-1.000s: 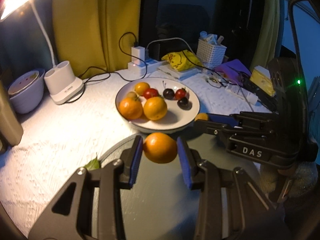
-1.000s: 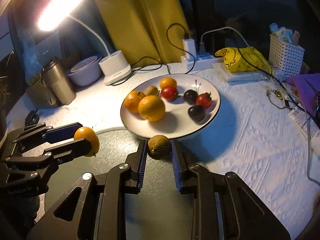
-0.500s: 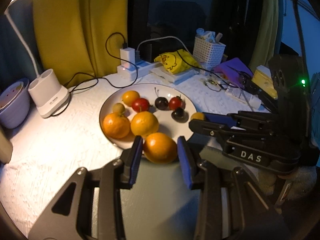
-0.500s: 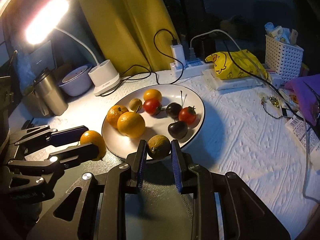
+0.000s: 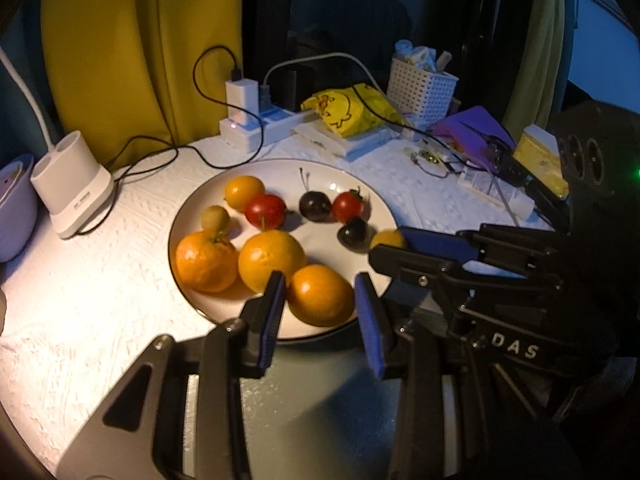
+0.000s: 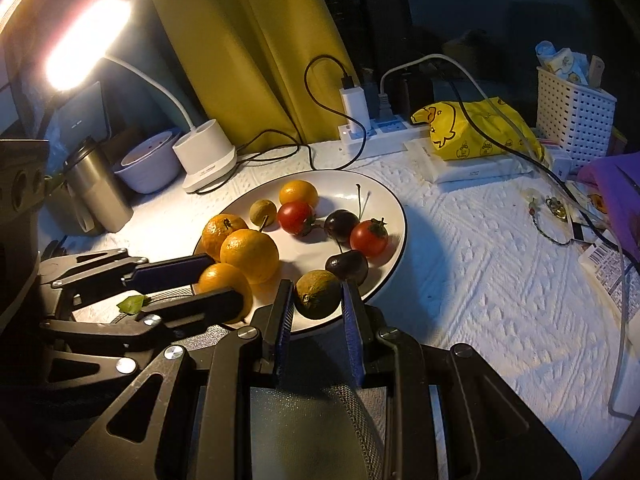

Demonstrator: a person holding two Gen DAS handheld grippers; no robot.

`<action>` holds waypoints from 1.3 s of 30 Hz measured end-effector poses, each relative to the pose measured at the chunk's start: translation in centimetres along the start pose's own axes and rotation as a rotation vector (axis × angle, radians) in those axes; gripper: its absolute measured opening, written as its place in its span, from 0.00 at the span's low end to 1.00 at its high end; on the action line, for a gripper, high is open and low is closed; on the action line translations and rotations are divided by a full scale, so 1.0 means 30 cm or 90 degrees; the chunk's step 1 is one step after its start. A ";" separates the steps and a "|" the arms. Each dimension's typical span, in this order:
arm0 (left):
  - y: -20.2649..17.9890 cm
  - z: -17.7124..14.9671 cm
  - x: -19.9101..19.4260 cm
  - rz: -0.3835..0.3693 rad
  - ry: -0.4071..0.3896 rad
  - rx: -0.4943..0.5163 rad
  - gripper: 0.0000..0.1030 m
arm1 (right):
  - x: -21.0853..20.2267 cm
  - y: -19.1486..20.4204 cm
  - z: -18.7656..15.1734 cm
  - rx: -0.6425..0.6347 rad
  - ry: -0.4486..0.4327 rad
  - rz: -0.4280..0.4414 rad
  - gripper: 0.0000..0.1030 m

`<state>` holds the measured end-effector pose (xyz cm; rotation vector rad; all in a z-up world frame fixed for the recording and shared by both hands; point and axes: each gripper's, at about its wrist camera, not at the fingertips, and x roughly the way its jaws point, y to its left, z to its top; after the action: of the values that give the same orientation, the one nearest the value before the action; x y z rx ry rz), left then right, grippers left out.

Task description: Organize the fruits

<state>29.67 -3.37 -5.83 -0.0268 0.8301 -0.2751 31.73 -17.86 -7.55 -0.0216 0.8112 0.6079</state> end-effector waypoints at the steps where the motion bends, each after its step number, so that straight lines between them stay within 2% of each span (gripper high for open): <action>1: 0.001 0.001 0.005 0.001 0.003 -0.001 0.36 | 0.000 -0.001 0.001 0.001 0.000 0.001 0.25; 6: 0.010 0.002 0.010 0.008 0.010 -0.010 0.36 | -0.002 -0.005 0.001 0.004 0.000 -0.007 0.26; 15: 0.018 -0.015 -0.046 0.012 -0.010 -0.016 0.37 | -0.023 0.018 -0.001 0.000 -0.002 -0.020 0.26; 19: 0.018 -0.024 -0.084 0.011 -0.021 -0.019 0.41 | -0.045 0.041 -0.003 -0.003 -0.006 -0.024 0.26; 39: 0.015 -0.107 -0.302 0.011 -0.077 -0.025 0.41 | -0.192 0.187 -0.039 -0.040 -0.031 -0.038 0.27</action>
<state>21.60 -0.39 -1.50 -0.0716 0.7147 -0.2380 25.00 -16.37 -3.24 -0.0876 0.7423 0.5757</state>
